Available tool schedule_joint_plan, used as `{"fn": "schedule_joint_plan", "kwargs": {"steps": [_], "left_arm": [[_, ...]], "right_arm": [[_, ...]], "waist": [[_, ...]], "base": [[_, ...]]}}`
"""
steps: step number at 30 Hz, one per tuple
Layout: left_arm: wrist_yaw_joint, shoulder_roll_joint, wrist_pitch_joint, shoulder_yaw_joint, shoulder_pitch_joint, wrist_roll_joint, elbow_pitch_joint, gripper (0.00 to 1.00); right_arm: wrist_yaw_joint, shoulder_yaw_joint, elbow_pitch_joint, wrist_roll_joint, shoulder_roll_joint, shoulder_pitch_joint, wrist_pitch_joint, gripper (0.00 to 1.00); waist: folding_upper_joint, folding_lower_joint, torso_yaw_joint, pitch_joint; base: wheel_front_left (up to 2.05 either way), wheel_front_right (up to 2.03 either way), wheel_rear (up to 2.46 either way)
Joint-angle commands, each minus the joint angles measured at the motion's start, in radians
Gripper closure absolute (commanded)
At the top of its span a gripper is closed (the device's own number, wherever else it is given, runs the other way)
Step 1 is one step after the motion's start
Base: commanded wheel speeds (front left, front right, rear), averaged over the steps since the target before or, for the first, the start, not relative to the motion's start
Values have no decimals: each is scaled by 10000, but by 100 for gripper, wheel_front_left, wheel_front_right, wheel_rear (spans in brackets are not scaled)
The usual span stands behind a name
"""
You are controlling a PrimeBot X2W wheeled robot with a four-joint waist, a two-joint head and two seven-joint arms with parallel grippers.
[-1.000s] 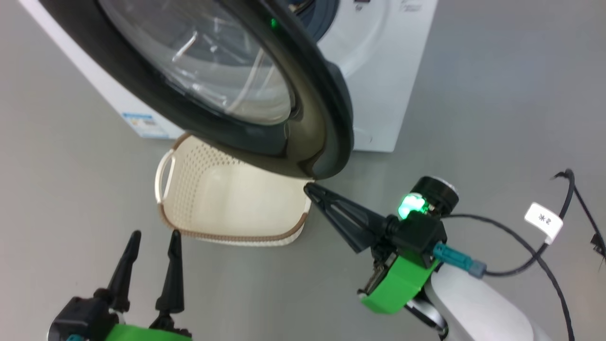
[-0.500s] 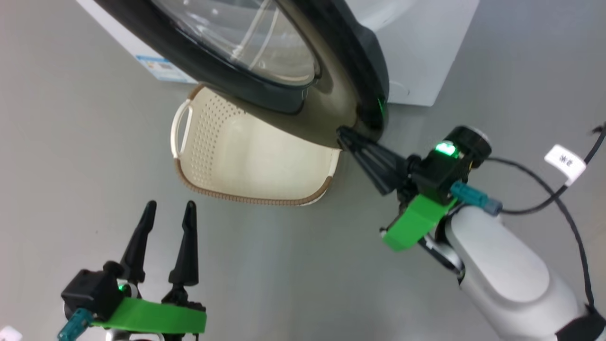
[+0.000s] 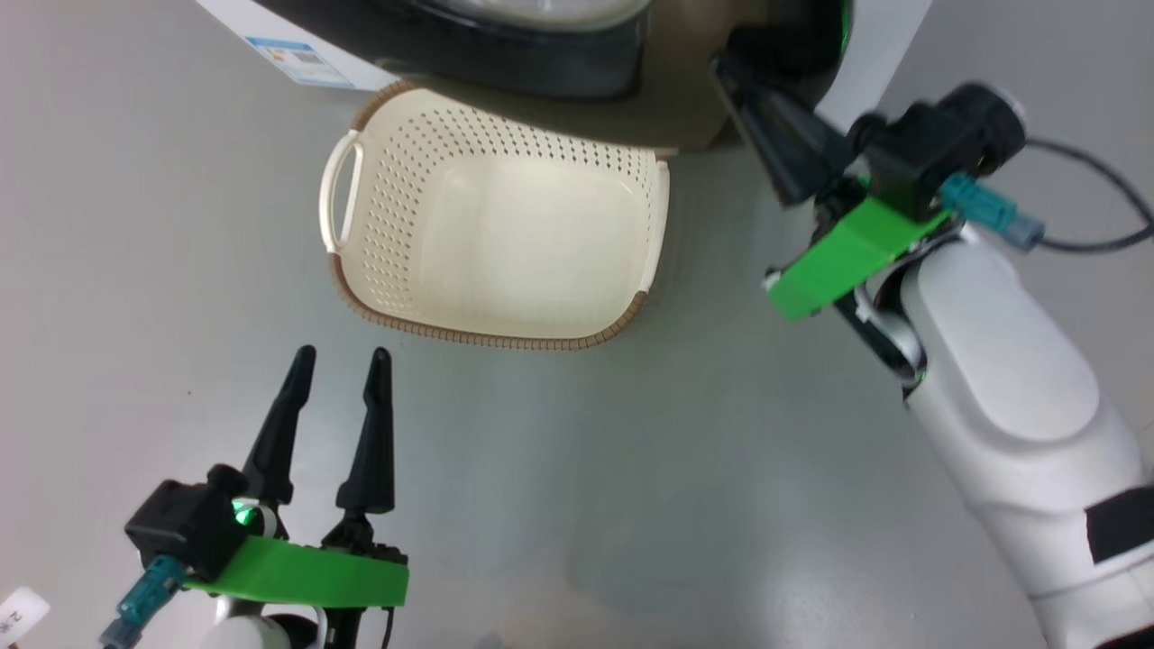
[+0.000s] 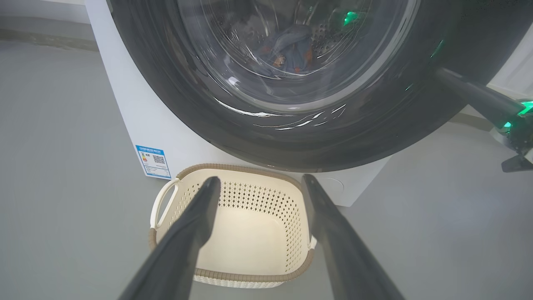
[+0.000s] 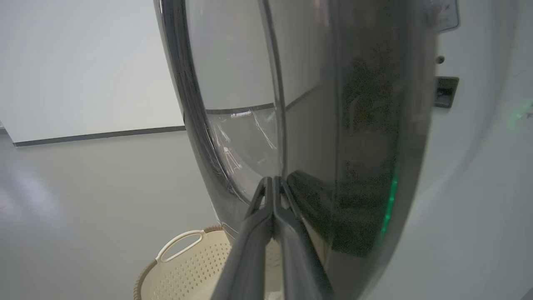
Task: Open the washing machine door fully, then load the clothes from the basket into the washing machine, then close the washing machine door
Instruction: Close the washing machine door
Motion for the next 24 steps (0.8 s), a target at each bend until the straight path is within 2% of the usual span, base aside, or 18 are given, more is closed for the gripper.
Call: {"fn": "schedule_joint_plan", "kwargs": {"steps": [1,10,17,24], "left_arm": [[9,141,-63,257,-131,-44,-163,0],[-46,141,-63,17,-456,-128,-107,0],[-130,141,-63,-91,-660,-189,-23,0],[-196,141,-63,-71,-861,-207,63,0]], "right_arm": [[12,-76,-135,-174,256,-170,-48,100],[12,-1344,543,-720,551,-1386,-48,100],[12,-2686,870,-553,1035,-2098,-48,100],[12,-2800,959,-603,1269,-2495,-48,100]], "waist": [[-1,-1,-28,174],[-1,-1,31,621],[-1,-1,78,907],[-1,-1,-10,971]], "base": [[0,0,0],[0,0,0],[0,0,0],[0,0,0]]}}
